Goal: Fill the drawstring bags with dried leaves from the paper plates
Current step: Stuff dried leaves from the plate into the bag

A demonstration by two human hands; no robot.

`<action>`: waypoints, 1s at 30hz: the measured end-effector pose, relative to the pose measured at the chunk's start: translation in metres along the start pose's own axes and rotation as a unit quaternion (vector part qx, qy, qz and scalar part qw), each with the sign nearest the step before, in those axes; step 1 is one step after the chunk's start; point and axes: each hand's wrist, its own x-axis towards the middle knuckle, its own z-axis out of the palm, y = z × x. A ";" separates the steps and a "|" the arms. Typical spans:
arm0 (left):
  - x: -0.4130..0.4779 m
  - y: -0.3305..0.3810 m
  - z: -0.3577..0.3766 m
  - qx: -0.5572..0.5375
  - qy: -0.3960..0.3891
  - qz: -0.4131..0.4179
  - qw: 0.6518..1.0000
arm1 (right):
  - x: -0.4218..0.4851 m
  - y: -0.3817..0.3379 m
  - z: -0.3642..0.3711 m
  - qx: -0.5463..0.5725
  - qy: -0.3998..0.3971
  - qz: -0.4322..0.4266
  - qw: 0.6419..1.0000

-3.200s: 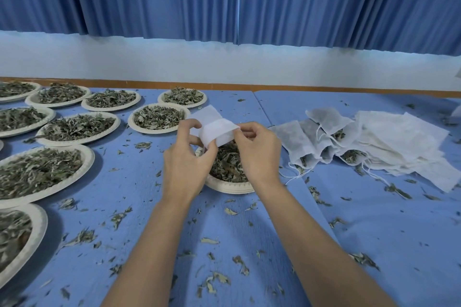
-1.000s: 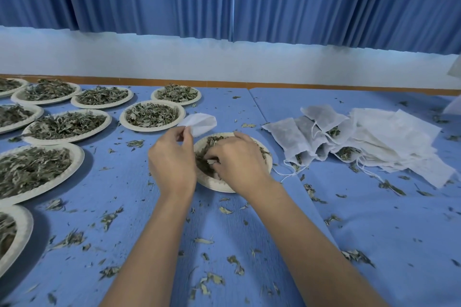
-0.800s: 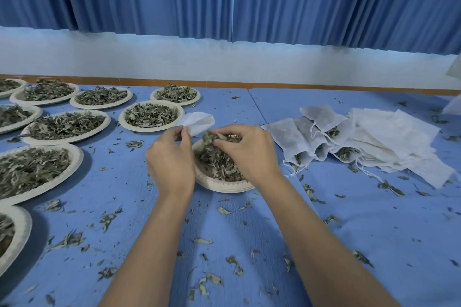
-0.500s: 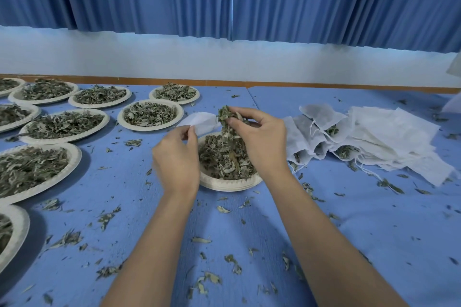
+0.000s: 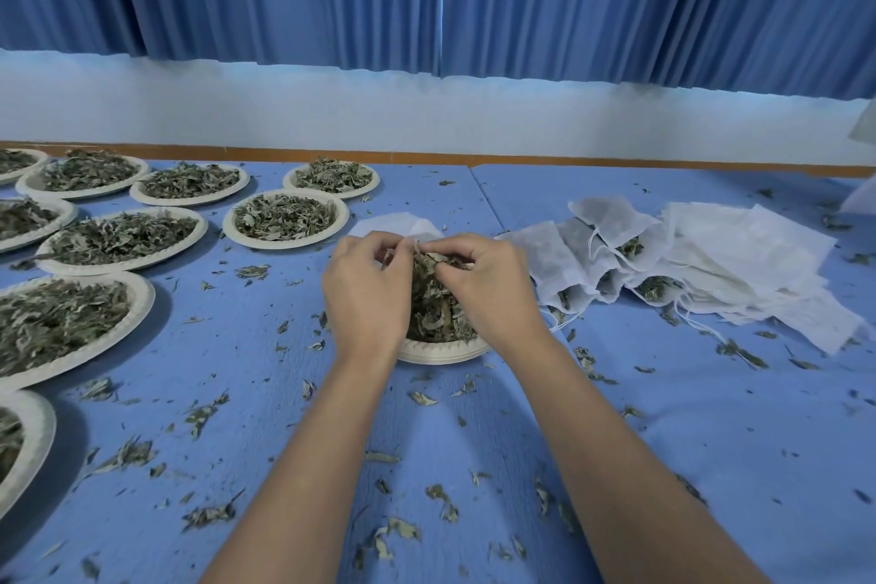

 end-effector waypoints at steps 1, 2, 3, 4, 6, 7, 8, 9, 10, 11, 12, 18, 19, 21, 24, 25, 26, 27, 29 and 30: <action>0.000 -0.001 0.000 -0.001 -0.006 0.000 1.000 | 0.000 0.000 0.000 -0.008 0.002 0.002 1.000; 0.001 -0.002 -0.001 -0.006 -0.014 0.000 1.000 | 0.000 0.001 0.000 -0.012 0.008 0.009 1.000; 0.001 -0.003 -0.001 -0.012 -0.024 0.001 1.000 | 0.001 0.000 0.001 -0.017 0.016 0.020 1.000; 0.000 -0.004 -0.002 -0.020 -0.035 0.004 0.999 | 0.002 0.001 0.001 -0.023 0.027 0.032 0.999; -0.001 -0.003 -0.003 -0.057 -0.060 0.003 0.997 | 0.003 0.001 0.001 -0.035 0.048 0.051 0.997; -0.003 -0.002 -0.003 -0.073 -0.070 0.002 0.995 | 0.004 0.001 0.000 -0.042 0.056 0.056 0.996; -0.004 -0.002 -0.003 -0.077 -0.078 0.004 0.994 | 0.004 0.001 0.000 -0.052 0.062 0.057 0.995; -0.005 -0.002 -0.002 -0.073 -0.085 0.010 0.994 | 0.004 0.000 0.000 -0.062 0.066 0.059 0.994; -0.006 -0.001 -0.001 -0.066 -0.092 0.020 0.993 | 0.003 -0.001 0.000 -0.068 0.069 0.061 0.993; -0.007 -0.002 0.000 -0.059 -0.097 0.031 0.993 | 0.002 -0.003 0.000 -0.071 0.070 0.062 0.993; -0.007 -0.002 0.001 -0.050 -0.101 0.042 0.993 | 0.002 -0.005 0.001 -0.071 0.069 0.059 0.993; -0.005 -0.002 0.001 -0.054 -0.104 0.020 0.993 | 0.003 -0.017 0.001 -0.006 0.021 0.079 0.997; -0.005 -0.001 0.000 -0.075 -0.112 0.008 0.991 | 0.003 -0.019 0.001 0.017 0.006 0.092 0.996; -0.005 0.000 -0.001 -0.110 -0.130 -0.009 0.985 | 0.002 -0.023 -0.002 0.054 -0.014 0.117 0.992; -0.003 0.001 -0.001 -0.130 -0.137 -0.020 0.982 | 0.004 -0.025 -0.002 0.118 -0.009 0.166 0.979; -0.003 0.000 0.000 -0.125 -0.132 -0.021 0.983 | 0.005 -0.025 -0.001 0.128 -0.007 0.179 0.975; -0.003 -0.001 0.001 -0.115 -0.123 -0.019 0.986 | 0.007 -0.025 0.000 0.134 -0.008 0.187 0.973; -0.003 -0.001 0.001 -0.106 -0.110 -0.015 0.988 | 0.007 -0.026 0.001 0.139 -0.011 0.190 0.972; -0.001 -0.002 0.001 -0.097 -0.080 -0.008 0.992 | 0.008 -0.026 0.002 0.146 -0.017 0.184 0.972; 0.000 -0.003 0.000 -0.093 -0.069 -0.009 0.993 | 0.008 -0.026 0.003 0.142 -0.020 0.181 0.973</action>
